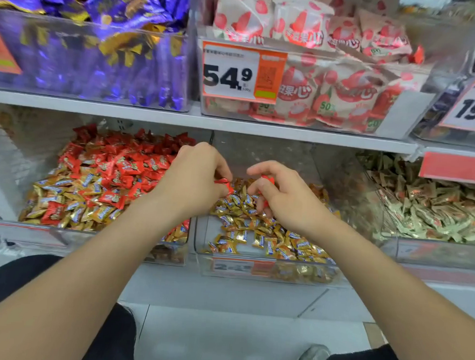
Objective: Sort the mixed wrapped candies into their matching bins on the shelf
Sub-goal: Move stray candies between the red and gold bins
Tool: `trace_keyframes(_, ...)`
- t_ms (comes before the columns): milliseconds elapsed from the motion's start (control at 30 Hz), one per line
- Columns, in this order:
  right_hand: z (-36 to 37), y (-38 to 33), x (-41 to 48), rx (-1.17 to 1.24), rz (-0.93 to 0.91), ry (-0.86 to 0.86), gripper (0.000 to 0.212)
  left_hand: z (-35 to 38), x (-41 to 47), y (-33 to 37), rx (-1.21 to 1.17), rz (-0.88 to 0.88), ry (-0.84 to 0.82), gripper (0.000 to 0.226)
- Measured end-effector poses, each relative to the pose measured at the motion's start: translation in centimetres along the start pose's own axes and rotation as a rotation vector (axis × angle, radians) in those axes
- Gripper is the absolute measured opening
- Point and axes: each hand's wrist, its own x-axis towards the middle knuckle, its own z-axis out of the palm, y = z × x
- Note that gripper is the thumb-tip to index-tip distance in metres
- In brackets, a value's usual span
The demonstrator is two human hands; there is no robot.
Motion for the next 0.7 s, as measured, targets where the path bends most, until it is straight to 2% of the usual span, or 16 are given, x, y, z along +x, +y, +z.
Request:
trace_keyframes(67, 0.9, -1.6, -0.4, -0.078, -0.064, 0.040, 0.020, -1.5, -0.3, -1.4, -0.029, -0.067, -0.002, 0.013)
trace_keyframes(133, 2.6, -3.1, -0.7, -0.216, -0.128, 0.057, 0.022, -2.9, -0.6, -2.7, -0.049, -0.100, 0.003, 0.015)
trace_keyframes(233, 6.1, -5.7, -1.1, -0.248, -0.221, -0.027, 0.028, -4.8, -0.7, -5.4, -0.063, -0.156, 0.021, 0.016)
trace_keyframes(333, 8.9, -7.3, -0.4, -0.287, -0.322, -0.081, 0.035, -6.2, 0.0, -8.2, 0.069, -0.190, 0.007, 0.021)
trace_keyframes(433, 10.8, -7.6, 1.6, -0.474, -0.418, -0.092, 0.046, -6.8, 0.9, -10.0, 0.349, -0.235, -0.109, 0.055)
trace_keyframes(533, 11.8, -7.5, 4.4, -0.492, -0.412, -0.030, 0.055, -6.2, 1.4, -11.5, 0.429, -0.330, -0.281, 0.083)
trace_keyframes(600, 12.2, -7.4, 6.4, -0.473, -0.395, -0.009, 0.054, -5.2, 1.7, -12.8, 0.404, -0.329, -0.344, 0.084)
trace_keyframes(700, 12.9, -7.2, 8.0, -0.624, -0.393, -0.079, 0.048, -4.8, 2.7, -13.7, 0.384, -0.277, -0.339, 0.079)
